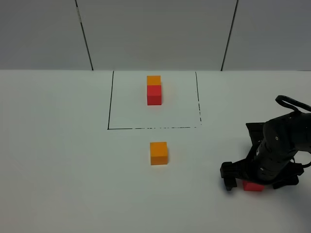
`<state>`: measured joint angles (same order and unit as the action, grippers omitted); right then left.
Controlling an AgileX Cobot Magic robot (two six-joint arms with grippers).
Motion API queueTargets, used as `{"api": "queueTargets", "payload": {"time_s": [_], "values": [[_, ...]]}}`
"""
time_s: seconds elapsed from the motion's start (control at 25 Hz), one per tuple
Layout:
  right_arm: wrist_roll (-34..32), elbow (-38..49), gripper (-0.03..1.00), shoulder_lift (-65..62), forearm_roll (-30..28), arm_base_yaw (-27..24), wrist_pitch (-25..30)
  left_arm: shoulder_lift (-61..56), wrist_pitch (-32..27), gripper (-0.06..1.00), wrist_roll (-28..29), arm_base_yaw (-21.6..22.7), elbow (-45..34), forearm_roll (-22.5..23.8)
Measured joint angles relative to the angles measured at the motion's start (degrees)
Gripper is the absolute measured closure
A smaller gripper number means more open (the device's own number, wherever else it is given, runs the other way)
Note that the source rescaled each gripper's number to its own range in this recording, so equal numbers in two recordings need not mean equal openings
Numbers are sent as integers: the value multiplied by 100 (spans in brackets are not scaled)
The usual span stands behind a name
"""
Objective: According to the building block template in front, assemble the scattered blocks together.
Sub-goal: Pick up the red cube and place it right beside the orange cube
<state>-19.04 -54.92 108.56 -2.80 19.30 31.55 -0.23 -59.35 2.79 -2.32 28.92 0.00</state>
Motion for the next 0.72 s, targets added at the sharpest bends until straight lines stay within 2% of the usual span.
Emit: {"api": "queueTargets", "payload": {"time_s": [0.44, 0.56, 0.72], "values": [[0, 0, 12, 0, -5, 0, -82, 0, 0, 38, 0, 0, 0, 0], [1, 0, 20, 0, -5, 0, -82, 0, 0, 38, 0, 0, 0, 0], [1, 0, 39, 0, -5, 0, -82, 0, 0, 38, 0, 0, 0, 0]]}}
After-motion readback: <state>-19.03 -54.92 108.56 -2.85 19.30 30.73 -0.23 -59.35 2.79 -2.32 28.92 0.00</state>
